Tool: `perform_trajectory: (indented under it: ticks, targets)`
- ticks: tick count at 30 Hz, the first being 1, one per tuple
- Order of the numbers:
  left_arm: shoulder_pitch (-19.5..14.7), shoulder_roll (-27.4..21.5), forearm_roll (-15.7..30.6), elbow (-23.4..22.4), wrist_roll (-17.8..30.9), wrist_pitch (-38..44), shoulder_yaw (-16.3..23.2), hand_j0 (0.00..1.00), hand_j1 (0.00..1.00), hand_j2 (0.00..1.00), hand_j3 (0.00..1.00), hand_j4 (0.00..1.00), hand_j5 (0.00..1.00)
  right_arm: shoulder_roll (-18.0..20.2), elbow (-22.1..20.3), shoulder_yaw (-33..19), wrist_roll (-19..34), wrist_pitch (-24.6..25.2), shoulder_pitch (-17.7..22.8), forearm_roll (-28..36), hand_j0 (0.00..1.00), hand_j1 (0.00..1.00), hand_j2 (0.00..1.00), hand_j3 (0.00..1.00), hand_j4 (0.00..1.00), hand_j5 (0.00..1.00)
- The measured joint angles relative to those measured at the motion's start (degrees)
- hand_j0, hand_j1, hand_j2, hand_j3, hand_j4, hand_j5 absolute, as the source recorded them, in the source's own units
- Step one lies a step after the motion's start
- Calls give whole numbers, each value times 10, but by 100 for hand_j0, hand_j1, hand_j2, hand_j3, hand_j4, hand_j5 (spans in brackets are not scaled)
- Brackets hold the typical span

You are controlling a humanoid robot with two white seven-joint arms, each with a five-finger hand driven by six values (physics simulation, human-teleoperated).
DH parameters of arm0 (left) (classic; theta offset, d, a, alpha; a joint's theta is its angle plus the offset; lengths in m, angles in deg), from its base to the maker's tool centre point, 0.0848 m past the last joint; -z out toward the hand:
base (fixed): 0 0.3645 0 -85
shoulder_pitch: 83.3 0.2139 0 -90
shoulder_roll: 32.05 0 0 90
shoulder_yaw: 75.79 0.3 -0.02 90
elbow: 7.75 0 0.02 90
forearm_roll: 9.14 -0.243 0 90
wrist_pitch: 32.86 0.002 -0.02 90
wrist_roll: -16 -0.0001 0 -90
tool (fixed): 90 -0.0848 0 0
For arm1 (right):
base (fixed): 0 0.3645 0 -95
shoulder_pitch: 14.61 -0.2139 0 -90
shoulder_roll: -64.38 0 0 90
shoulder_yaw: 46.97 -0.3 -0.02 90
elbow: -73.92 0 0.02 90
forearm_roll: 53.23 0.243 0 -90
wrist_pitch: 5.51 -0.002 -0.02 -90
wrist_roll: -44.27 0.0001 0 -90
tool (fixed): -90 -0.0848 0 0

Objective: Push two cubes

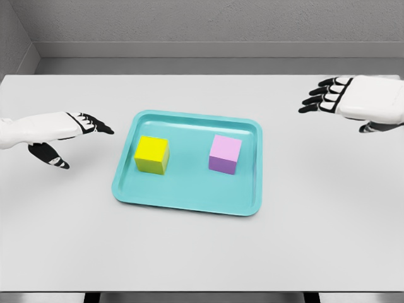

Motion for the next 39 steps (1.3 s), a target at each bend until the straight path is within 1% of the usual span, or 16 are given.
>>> perform_trajectory:
  ticks: [5,7,8,9,10,11,12,16,17,18,22,27,28,29,36,39]
  targets:
    - [-4,5,2,-22,-1,0,13,100,100,100,100,100,100,0,-1,3,0,0,-4,0,100,100,100,100,100,100]
    - [-21,8,2,-30,-1,0,20,100,100,100,100,100,100,-1,-1,3,0,0,-4,0,100,100,100,100,100,100]
    - [-25,9,1,-33,2,0,22,89,89,89,89,89,89,-1,0,4,0,0,-5,0,74,74,74,74,74,74]
    - [-32,13,-5,-36,8,0,23,51,51,51,51,51,51,-2,0,5,0,0,-5,1,30,30,30,30,30,30]
    - [-33,18,-14,-37,13,0,24,25,25,25,25,25,25,-2,0,7,0,0,-7,2,21,21,21,21,21,21]
    - [-43,27,-20,-39,16,0,24,12,12,12,12,12,12,-2,0,15,0,0,-11,2,15,15,15,15,15,15]
    - [-44,35,-25,-41,18,0,25,2,2,2,2,2,2,-2,0,26,0,0,-15,2,15,15,15,15,15,15]
    - [-48,72,-36,-45,22,0,27,0,0,0,0,0,0,-1,-9,69,0,0,-25,0,10,10,10,10,10,10]
    - [-54,86,-40,-48,23,0,28,0,0,0,0,0,0,-1,-11,79,0,0,-31,0,3,3,3,3,3,3]
    - [-62,101,-48,-52,23,0,28,0,0,0,0,0,0,-2,-13,92,0,1,-45,0,1,1,1,1,1,1]
    - [-73,144,-115,-51,24,0,28,0,0,0,0,0,0,-24,-15,136,0,0,-82,-9,2,2,2,2,2,2]
    - [-97,161,-218,-21,24,0,27,0,0,0,0,0,0,-83,-7,208,0,0,-112,-46,6,6,6,6,6,6]
    - [-106,160,-230,-16,24,0,25,0,0,0,0,0,0,-94,-3,218,0,0,-113,-53,12,12,12,12,12,12]
    - [-109,156,-239,-13,24,0,24,0,0,0,0,0,0,-102,0,226,0,0,-117,-60,13,13,13,13,13,13]
    - [-104,156,-320,-9,24,0,39,0,0,0,0,0,0,-140,9,277,0,0,-133,-76,12,12,12,12,12,12]
    - [-103,170,-353,-33,24,0,45,0,0,0,0,0,0,-149,28,286,0,0,-141,-77,12,12,12,12,12,12]
